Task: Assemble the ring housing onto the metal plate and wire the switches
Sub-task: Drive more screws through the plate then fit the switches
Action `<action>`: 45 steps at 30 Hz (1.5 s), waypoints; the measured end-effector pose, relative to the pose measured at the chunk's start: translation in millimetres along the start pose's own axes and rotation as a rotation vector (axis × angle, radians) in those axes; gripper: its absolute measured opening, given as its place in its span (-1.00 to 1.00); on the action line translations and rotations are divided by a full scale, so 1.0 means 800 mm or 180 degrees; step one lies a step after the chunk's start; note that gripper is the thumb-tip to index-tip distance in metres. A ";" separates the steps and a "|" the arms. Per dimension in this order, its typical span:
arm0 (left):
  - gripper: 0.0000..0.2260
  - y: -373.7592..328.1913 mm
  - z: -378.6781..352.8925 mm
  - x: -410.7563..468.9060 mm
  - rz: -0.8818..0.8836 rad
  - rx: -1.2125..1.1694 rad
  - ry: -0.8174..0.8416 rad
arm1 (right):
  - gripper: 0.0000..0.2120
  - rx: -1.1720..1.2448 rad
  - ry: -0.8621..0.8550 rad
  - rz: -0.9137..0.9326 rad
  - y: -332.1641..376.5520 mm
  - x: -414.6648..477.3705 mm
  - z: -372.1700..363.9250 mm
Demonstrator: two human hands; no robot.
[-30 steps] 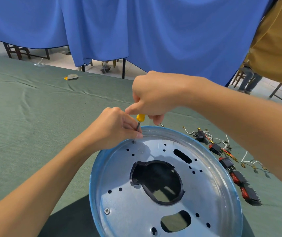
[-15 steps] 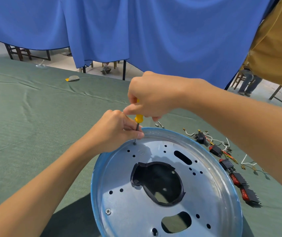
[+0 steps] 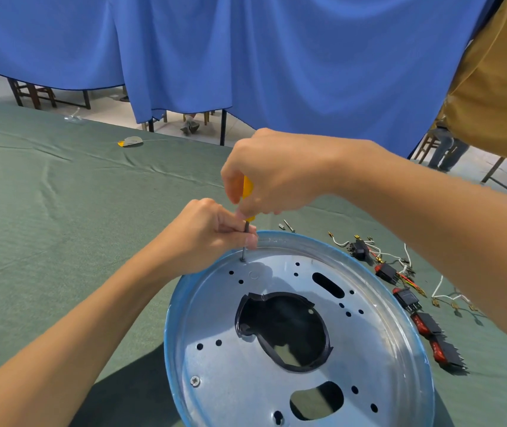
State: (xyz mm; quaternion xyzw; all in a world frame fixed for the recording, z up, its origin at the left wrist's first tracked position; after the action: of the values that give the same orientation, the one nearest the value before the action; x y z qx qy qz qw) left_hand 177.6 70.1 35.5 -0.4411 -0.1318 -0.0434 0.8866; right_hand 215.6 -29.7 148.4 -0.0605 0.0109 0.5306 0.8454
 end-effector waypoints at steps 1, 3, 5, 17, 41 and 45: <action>-0.92 0.001 0.000 -0.001 0.0002 0.0009 0.0113 | -0.89 0.0033 0.0004 0.0028 -0.001 -0.001 0.000; -0.93 0.002 -0.001 -0.002 -0.0019 0.0005 0.0184 | -0.77 0.0075 -0.0062 -0.0033 -0.004 -0.002 -0.004; -0.96 0.002 -0.002 -0.002 -0.0042 0.0012 -0.0124 | -0.67 0.0052 -0.0160 -0.0188 -0.008 -0.001 -0.010; -0.91 0.002 0.000 -0.005 -0.0113 0.0033 0.0144 | -0.71 0.0181 -0.0268 -0.0133 -0.009 -0.006 -0.005; -0.90 0.002 0.002 -0.004 -0.0160 -0.0047 0.0274 | -0.90 0.0247 -0.0061 0.0009 -0.008 -0.009 -0.001; -0.87 0.009 0.008 -0.003 0.0023 -0.0774 0.0202 | -0.91 0.0392 -0.0139 0.0006 -0.012 -0.009 -0.002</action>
State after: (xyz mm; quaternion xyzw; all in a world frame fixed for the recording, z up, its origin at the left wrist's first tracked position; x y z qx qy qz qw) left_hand 175.6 79.8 33.1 -0.5443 -0.0959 -0.0698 0.8304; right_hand 221.6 -40.3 148.6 0.0032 0.0251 0.5309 0.8470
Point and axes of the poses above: each hand's wrist, its own x-axis towards the middle knuckle, its own z-axis out of the back of the hand, y = z × x, the point moved 3 cm from there along x, towards the middle knuckle, and after that the axes turned 3 degrees about z, right-handed, at the moved point
